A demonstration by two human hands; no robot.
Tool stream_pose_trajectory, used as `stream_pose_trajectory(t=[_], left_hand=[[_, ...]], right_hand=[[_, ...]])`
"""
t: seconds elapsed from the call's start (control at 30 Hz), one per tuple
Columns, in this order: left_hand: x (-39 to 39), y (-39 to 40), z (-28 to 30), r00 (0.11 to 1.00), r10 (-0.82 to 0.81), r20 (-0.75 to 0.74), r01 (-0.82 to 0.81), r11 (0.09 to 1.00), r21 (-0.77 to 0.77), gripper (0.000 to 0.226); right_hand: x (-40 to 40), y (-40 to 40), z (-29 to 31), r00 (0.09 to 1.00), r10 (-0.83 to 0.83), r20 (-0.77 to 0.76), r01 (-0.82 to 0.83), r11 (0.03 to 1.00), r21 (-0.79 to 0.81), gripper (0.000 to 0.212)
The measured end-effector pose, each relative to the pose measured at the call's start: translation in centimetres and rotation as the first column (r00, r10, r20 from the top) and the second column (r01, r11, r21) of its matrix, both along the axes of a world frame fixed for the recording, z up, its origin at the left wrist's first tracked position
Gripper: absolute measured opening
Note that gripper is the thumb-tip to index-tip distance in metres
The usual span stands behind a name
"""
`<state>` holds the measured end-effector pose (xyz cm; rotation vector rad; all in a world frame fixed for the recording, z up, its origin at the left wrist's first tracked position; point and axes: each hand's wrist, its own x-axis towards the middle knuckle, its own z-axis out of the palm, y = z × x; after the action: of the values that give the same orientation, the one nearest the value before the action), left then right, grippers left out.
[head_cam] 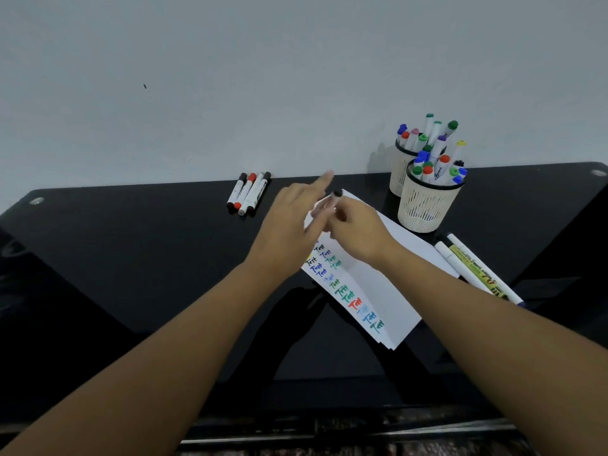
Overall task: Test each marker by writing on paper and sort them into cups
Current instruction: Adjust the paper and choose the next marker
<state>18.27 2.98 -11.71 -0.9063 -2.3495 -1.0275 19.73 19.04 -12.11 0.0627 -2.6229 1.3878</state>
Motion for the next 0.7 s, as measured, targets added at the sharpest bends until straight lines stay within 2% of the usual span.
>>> stream_pose_trajectory(t=[0.07,0.13,0.2,0.3,0.37,0.4,0.43,0.47,0.5,0.53,0.57,0.6,0.63,0.67,0.7], left_hand=[[0.2,-0.9,-1.5,0.990,0.069,0.120,-0.070,0.998,0.003,0.060],[0.3,-2.3,-3.7,0.964,0.149,0.219,-0.138,0.988,-0.065,0.058],[0.5,-3.4,-5.7,0.951,0.144,0.274,-0.114,0.986,-0.122,0.049],[0.9,-3.4,-6.7,0.945,0.104,0.311,-0.082,0.993,-0.083,0.034],[0.9,-3.3,-6.8,0.951,0.121,0.283,-0.105,0.992,-0.072,0.029],[0.9,-3.3,-6.8,0.955,0.132,0.266,-0.114,0.990,-0.083,0.028],[0.9,-3.3,-6.8,0.958,0.141,0.251,-0.120,0.988,-0.096,0.029],[0.9,-3.3,-6.9,0.960,0.147,0.238,-0.125,0.987,-0.106,0.029],[0.9,-3.3,-6.9,0.963,0.150,0.224,-0.128,0.986,-0.111,0.030],[1.1,-3.3,-6.9,0.966,0.150,0.209,-0.127,0.985,-0.116,0.030],[1.3,-3.2,-6.9,0.972,0.144,0.187,-0.123,0.985,-0.118,0.030],[1.4,-3.1,-6.9,0.977,0.135,0.164,-0.116,0.986,-0.120,0.030],[1.6,-3.1,-7.0,0.982,0.128,0.140,-0.111,0.986,-0.121,0.029],[1.7,-3.1,-7.0,0.985,0.128,0.120,-0.113,0.986,-0.124,0.030],[1.8,-3.1,-7.0,0.985,0.133,0.106,-0.120,0.985,-0.126,0.030]], right_hand=[[0.4,0.2,-0.2,0.993,-0.065,0.096,0.093,0.940,-0.328,0.016],[0.9,0.5,-0.5,0.969,-0.074,0.234,0.193,0.818,-0.542,0.022],[1.4,0.9,-0.9,0.950,-0.033,0.311,0.223,0.769,-0.599,0.026],[2.3,1.2,-1.2,0.933,0.037,0.357,0.194,0.785,-0.589,0.029],[2.6,1.0,-0.9,0.928,0.012,0.372,0.215,0.798,-0.563,0.031],[2.6,0.8,-0.7,0.933,-0.060,0.356,0.248,0.822,-0.513,0.037],[2.3,0.8,-0.9,0.936,-0.196,0.291,0.304,0.869,-0.391,0.050],[2.1,1.0,-1.2,0.925,-0.346,0.157,0.373,0.904,-0.207,0.065],[2.0,1.3,-1.4,0.916,-0.400,-0.026,0.399,0.917,-0.027,0.075],[2.1,1.4,-1.6,0.916,-0.339,-0.213,0.371,0.919,0.134,0.076],[2.2,1.6,-1.6,0.915,-0.196,-0.352,0.307,0.904,0.297,0.068],[2.2,1.7,-1.8,0.914,-0.015,-0.406,0.224,0.852,0.473,0.057],[2.2,1.6,-1.7,0.915,0.152,-0.373,0.131,0.763,0.632,0.048],[2.1,1.4,-1.7,0.926,0.264,-0.271,0.031,0.660,0.750,0.042],[2.0,1.0,-1.6,0.940,0.310,-0.145,-0.066,0.579,0.812,0.038]])
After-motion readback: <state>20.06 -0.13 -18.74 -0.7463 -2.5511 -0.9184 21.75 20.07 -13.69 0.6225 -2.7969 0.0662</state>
